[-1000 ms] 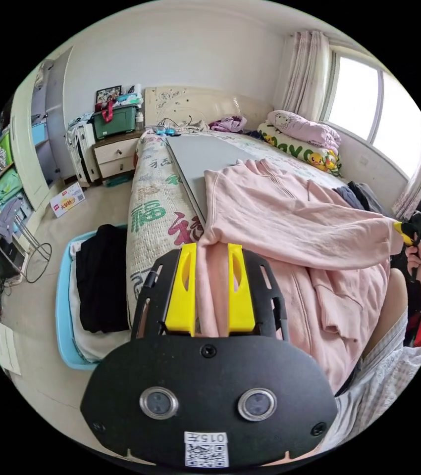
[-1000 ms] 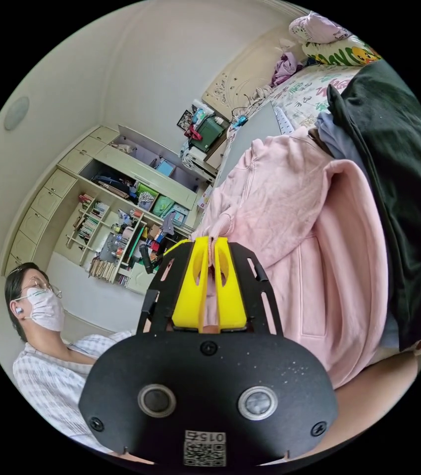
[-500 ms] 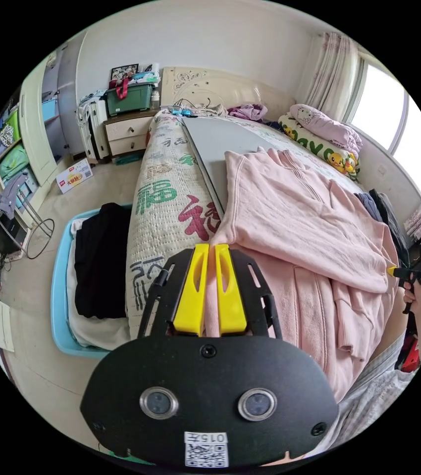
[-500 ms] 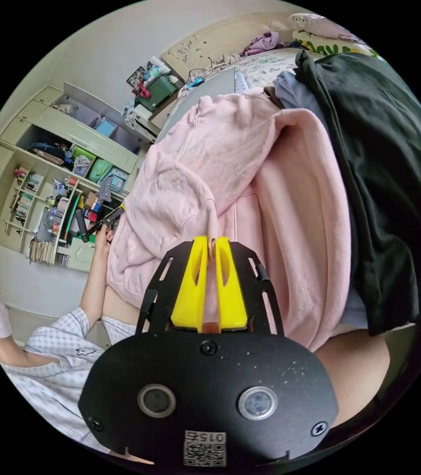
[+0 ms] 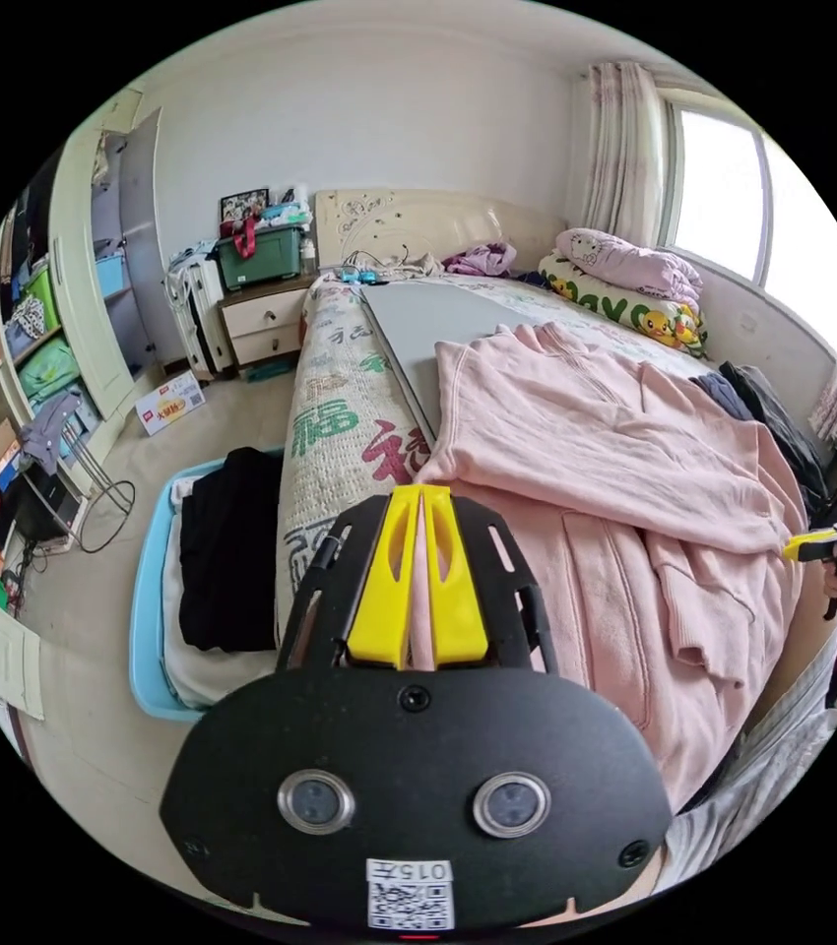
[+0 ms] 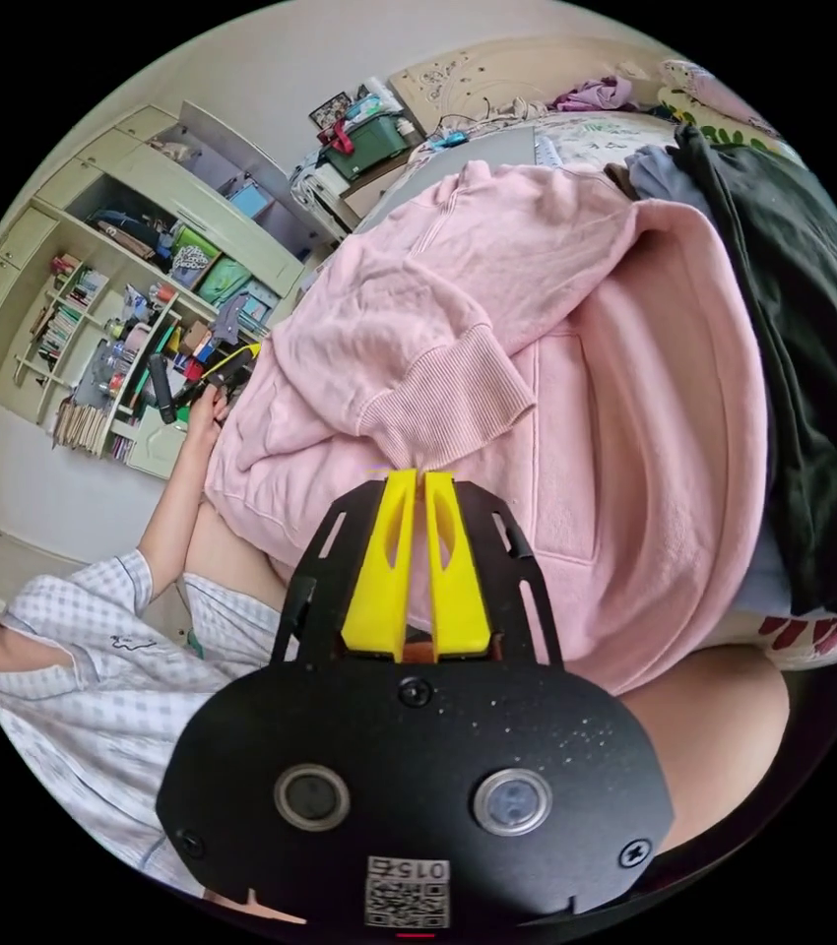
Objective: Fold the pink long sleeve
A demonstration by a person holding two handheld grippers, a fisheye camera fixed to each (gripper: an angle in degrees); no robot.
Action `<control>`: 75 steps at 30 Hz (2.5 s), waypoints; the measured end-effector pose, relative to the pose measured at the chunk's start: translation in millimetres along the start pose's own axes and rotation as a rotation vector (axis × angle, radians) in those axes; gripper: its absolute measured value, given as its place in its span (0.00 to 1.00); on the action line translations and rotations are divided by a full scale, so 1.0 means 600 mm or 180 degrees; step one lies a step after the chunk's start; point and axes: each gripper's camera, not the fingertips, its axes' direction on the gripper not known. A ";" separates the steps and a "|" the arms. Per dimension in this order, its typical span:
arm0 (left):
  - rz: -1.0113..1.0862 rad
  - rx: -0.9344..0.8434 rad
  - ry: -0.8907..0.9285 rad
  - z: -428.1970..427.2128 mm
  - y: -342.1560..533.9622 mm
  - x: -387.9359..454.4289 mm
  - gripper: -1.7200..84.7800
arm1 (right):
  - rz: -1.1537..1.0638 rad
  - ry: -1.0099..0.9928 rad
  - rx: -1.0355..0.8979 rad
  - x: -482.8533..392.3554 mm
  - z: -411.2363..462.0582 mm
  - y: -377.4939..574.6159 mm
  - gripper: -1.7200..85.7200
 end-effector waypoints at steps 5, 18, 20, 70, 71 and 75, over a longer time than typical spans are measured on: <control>0.0046 -0.0082 -0.0008 0.006 -0.009 -0.009 0.02 | -0.0058 -0.0033 -0.0128 0.006 0.026 0.039 0.04; -0.0094 0.0231 0.1276 0.020 -0.260 -0.088 0.12 | -0.1124 0.0281 0.0585 0.041 -0.033 -0.243 0.17; -0.0120 -0.0079 0.1445 0.092 -0.343 -0.076 0.14 | -0.1128 0.0200 0.0608 0.053 0.012 -0.335 0.18; -0.1210 -0.0058 0.2712 -0.271 0.180 -0.069 0.15 | 0.0080 -0.1311 0.0737 -0.155 -0.360 0.027 0.22; -0.1206 -0.0078 0.2737 -0.266 0.176 -0.066 0.15 | 0.0192 -0.1354 0.0671 -0.149 -0.357 0.001 0.22; -0.1250 -0.0265 0.2636 -0.234 0.146 -0.052 0.09 | 0.0538 -0.1608 0.0778 -0.131 -0.376 -0.051 0.18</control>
